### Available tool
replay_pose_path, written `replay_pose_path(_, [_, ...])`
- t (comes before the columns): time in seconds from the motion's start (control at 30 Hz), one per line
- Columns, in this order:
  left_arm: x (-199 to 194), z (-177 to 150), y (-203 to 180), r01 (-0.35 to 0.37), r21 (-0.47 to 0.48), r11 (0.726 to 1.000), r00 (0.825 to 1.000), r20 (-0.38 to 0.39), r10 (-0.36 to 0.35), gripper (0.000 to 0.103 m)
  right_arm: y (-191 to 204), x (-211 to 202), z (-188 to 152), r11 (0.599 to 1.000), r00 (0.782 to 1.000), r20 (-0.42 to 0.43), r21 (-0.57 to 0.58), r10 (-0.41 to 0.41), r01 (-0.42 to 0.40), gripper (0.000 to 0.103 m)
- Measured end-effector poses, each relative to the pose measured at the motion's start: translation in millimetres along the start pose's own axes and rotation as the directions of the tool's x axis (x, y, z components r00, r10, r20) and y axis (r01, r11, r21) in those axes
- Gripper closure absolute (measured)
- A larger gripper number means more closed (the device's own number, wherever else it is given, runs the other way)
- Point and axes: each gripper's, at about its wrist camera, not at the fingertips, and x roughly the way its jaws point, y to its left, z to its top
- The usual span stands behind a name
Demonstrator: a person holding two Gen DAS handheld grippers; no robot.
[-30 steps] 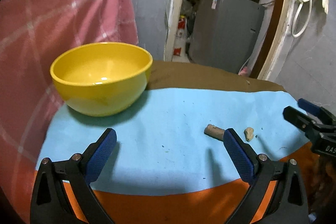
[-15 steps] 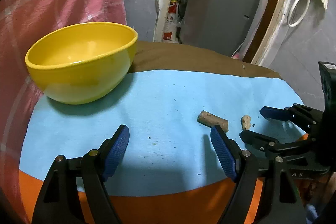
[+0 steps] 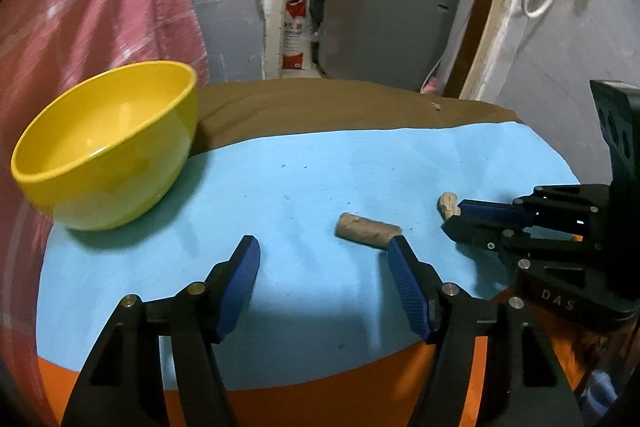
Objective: Collect trash
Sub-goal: 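Grasp the brown stick with the left tool while the right tool grasps the tan crumb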
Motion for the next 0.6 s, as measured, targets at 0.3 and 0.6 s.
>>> replay_pose_path(0.3, [21.6, 3.9, -29.9, -0.062, 0.157, 0.986, 0.997, -0.032, 0.068, 0.047, -23.6, -5.3, 1.3, 0.992, 0.999, 0.038, 0.130, 0.003, -0.008, 0.091])
replay_pose_path(0.6, [24.3, 7.4, -29.3, -0.047, 0.155, 0.987, 0.998, -0.031, 0.052, 0.060, -39.5, -10.2, -0.4, 0.975, 0.997, 0.070, 0.214, 0.042, -0.056, 0.091])
